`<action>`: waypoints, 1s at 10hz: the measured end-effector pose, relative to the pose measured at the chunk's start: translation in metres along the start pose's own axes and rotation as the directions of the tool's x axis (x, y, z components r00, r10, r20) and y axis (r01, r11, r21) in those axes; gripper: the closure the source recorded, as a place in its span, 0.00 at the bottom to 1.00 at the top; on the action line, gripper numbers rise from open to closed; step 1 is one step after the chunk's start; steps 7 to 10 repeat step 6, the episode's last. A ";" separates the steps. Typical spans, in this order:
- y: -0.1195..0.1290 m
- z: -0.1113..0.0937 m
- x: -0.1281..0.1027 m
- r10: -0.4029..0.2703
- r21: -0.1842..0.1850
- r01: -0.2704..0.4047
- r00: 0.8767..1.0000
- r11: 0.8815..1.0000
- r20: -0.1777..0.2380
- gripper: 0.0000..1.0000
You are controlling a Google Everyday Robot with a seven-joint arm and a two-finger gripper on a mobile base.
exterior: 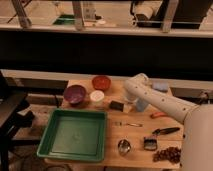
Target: Wipe table surface with eraser
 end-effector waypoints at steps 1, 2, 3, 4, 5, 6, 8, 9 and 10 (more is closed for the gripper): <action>0.006 0.001 0.003 0.004 -0.001 -0.004 1.000 1.000 0.002 1.00; 0.013 0.000 0.005 0.011 -0.004 -0.011 1.000 1.000 0.007 1.00; 0.020 -0.001 0.009 0.017 -0.003 -0.017 1.000 1.000 0.011 1.00; 0.025 -0.002 0.011 0.023 -0.004 -0.023 1.000 1.000 0.012 1.00; 0.028 -0.002 0.014 0.031 -0.006 -0.030 0.999 1.000 0.010 1.00; 0.028 -0.003 0.019 0.039 -0.004 -0.039 0.999 0.999 0.006 1.00; 0.028 -0.003 0.019 0.039 -0.004 -0.039 0.999 0.999 0.006 1.00; 0.028 -0.003 0.019 0.039 -0.004 -0.039 0.999 0.999 0.006 1.00; 0.028 -0.003 0.019 0.039 -0.004 -0.039 0.999 0.999 0.006 1.00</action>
